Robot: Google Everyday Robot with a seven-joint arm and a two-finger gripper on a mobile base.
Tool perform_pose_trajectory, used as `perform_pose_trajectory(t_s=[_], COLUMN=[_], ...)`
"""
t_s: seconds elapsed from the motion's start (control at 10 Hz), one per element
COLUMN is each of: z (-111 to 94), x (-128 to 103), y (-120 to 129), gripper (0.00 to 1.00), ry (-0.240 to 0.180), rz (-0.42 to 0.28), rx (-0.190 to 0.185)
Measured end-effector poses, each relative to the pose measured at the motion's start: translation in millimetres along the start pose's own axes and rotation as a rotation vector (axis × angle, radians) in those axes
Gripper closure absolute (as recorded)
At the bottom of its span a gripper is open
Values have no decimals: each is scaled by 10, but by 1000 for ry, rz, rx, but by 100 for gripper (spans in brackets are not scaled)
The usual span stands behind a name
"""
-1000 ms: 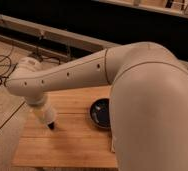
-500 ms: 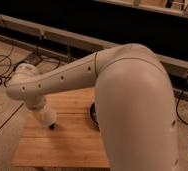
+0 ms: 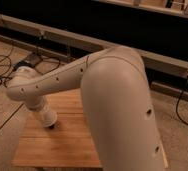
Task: Place the ceramic cup over the eraser
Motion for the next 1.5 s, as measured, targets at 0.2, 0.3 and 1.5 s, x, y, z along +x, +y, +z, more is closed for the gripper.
perform_pose_trajectory(t_s=[0.2, 0.3, 1.5], z=[69, 94, 40], x=[31, 41, 195], y=[-3, 11, -8], gripper=[33, 24, 20], ry=[18, 25, 43], rz=[15, 21, 96], rx=[-7, -11, -6])
